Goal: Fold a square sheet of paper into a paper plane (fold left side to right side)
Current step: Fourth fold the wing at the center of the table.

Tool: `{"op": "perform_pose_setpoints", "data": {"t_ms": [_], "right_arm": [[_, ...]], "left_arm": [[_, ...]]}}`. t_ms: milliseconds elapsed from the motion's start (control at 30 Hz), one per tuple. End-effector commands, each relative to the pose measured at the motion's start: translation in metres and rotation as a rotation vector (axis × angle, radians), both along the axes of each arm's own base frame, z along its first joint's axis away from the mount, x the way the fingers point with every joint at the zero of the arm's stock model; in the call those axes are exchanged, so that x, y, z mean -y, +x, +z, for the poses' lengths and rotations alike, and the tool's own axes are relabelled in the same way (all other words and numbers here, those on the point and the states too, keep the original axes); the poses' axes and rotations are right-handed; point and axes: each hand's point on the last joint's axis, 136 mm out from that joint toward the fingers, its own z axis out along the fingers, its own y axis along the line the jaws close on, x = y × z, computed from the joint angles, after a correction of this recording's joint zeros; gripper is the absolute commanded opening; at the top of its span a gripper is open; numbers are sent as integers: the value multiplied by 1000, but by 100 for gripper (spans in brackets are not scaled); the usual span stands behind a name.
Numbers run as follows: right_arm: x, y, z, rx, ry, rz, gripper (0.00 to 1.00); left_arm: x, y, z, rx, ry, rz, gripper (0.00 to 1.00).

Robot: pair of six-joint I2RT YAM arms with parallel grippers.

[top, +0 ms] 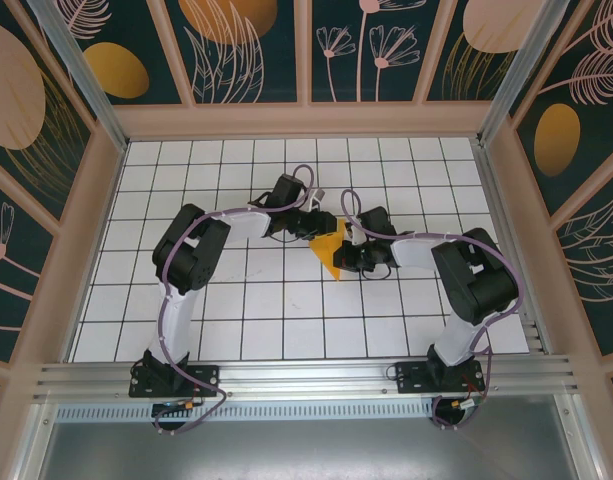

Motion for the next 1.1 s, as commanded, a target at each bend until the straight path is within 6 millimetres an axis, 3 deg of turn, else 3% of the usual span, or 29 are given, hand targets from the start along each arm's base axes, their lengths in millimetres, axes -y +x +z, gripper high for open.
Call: {"op": "perform_pose_setpoints", "data": {"t_ms": [0,433,1067], "right_arm": [[29,-21,-39,-114,-134,-35,0],[39,-30,-47,-134,-206,-33,0],[45,-45,-54,-163,-218,-26,0]], "left_arm": [[10,-4,-1,-5,-22,-42,37],[-4,30,-49,33,191,56,37],[-49,117,-49,93,247,218,40]]}}
